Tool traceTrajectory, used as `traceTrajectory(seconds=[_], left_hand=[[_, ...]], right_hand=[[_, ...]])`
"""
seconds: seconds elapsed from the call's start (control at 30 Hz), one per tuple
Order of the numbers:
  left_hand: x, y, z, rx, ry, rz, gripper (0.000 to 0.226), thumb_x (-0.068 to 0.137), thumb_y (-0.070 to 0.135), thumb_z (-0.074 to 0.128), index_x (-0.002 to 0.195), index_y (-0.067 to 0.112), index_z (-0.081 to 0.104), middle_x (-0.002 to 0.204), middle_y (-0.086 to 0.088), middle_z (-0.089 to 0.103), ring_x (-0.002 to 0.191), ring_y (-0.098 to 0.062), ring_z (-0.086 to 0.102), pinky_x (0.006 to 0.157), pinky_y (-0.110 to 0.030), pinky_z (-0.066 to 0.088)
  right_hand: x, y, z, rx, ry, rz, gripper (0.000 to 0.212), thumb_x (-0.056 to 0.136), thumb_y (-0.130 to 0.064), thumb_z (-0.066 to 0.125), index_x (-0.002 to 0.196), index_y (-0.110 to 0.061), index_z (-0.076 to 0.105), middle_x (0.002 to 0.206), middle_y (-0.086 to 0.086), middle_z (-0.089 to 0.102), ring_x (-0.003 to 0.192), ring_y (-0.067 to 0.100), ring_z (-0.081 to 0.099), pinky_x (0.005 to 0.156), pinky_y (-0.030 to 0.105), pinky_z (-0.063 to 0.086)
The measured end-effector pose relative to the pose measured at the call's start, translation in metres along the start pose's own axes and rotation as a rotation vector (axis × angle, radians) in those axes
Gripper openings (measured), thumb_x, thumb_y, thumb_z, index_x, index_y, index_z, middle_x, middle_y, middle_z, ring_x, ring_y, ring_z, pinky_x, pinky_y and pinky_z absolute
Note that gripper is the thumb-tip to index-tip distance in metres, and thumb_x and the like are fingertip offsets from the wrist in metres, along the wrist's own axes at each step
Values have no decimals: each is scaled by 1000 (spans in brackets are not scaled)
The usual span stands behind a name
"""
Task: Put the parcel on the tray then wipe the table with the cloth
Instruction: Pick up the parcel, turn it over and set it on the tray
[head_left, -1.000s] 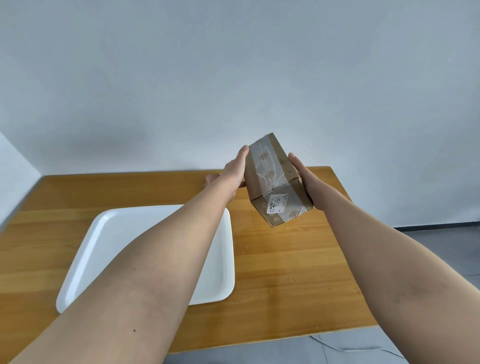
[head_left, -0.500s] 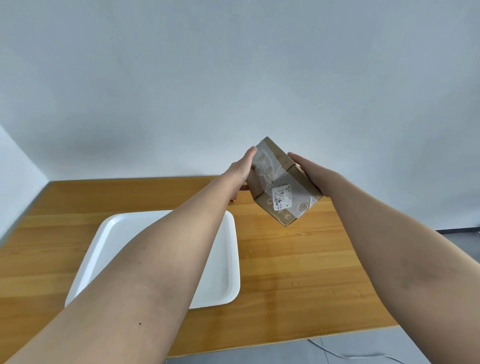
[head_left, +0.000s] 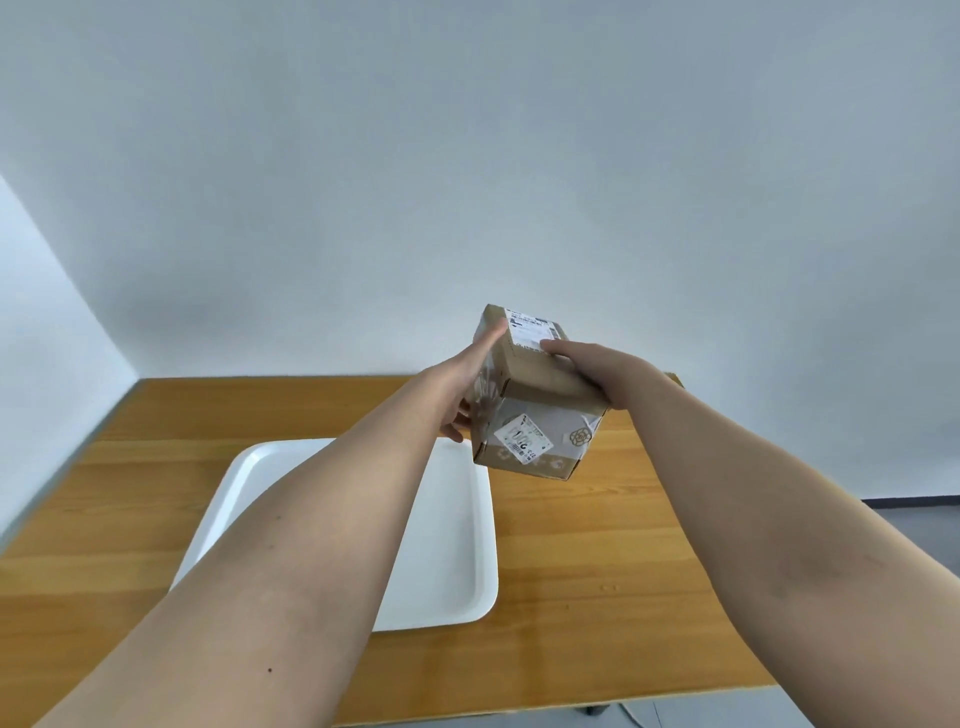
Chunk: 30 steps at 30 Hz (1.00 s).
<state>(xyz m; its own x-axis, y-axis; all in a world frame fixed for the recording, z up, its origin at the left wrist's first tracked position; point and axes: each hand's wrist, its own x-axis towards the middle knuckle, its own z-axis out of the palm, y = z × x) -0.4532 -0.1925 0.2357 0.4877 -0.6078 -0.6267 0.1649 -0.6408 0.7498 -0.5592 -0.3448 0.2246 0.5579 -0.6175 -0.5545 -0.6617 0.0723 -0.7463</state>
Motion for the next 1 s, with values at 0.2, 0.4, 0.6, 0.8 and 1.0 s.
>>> traceTrajectory(seconds=[0.2, 0.4, 0.6, 0.8, 1.0], left_hand=[[0, -20, -37, -63, 25, 35, 80, 67, 77, 54, 118, 16, 58, 111, -21, 63, 92, -36, 66, 83, -44, 56], [-7, -36, -77, -83, 64, 59, 55, 77, 66, 52, 102, 17, 58, 95, -18, 62, 83, -35, 65, 85, -45, 56], [-9, -55, -120, -116, 79, 39, 58, 79, 63, 50, 113, 15, 55, 94, -17, 59, 81, -34, 62, 79, -41, 54], [-3, -84, -161, -139, 65, 8, 53, 81, 63, 46, 111, 20, 54, 100, -15, 57, 87, -32, 60, 81, -41, 53], [8, -111, -190, -172, 73, -40, 35, 85, 54, 41, 91, 22, 54, 93, -7, 51, 84, -29, 52, 74, -36, 46]], right_hand=[[0, -23, 37, 1, -103, 19, 64, 65, -60, 68, 115, -21, 60, 99, 4, 65, 80, 25, 64, 64, 32, 52], [4, -43, 78, 12, -158, -15, 60, 69, -59, 67, 115, -21, 60, 105, 5, 64, 86, 26, 65, 73, 36, 55], [7, -58, 122, 19, -163, -5, 59, 78, -69, 48, 110, -21, 58, 111, 5, 62, 96, 28, 64, 78, 38, 55], [15, -63, 172, 47, -219, 27, 52, 83, -63, 48, 111, -19, 56, 108, 8, 63, 89, 29, 64, 75, 38, 55], [29, -58, 220, 91, -196, 26, 59, 85, -58, 52, 124, -14, 48, 106, 10, 64, 79, 28, 66, 65, 38, 57]])
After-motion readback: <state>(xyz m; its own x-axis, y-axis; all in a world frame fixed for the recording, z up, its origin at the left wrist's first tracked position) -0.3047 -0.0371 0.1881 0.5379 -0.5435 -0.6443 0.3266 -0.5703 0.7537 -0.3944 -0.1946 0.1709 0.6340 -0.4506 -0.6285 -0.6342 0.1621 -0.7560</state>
